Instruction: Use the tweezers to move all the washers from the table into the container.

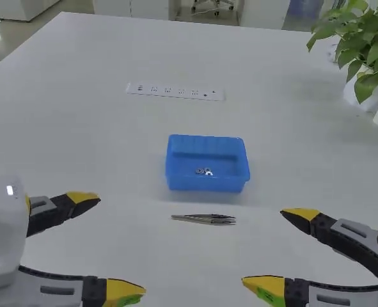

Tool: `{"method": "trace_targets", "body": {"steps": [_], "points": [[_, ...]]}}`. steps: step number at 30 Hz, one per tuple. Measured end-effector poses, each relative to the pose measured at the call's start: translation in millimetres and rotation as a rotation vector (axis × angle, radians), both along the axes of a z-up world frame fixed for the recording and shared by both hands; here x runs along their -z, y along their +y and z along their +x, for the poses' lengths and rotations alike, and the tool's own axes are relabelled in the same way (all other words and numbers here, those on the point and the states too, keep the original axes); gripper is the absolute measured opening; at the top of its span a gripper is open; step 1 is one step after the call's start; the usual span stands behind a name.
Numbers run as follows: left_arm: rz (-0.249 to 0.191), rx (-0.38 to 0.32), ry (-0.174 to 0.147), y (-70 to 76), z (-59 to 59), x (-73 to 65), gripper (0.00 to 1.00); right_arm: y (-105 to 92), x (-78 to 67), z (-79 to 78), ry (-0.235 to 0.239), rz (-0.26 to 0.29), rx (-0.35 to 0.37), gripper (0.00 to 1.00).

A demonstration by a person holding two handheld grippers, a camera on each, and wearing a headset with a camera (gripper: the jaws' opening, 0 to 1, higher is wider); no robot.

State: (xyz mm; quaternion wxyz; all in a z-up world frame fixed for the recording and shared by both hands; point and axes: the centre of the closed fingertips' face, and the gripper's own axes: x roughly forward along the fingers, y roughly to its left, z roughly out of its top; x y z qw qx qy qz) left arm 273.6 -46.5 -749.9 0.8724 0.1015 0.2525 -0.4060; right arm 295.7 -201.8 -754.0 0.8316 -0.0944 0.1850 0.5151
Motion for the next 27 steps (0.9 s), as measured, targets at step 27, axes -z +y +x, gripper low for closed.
{"method": "trace_targets", "body": {"steps": [27], "points": [[-0.047,0.016,0.035,-15.0,8.7,8.8,0.87,-5.7,14.4,3.6,0.038,-0.011,0.045,0.75]]}}
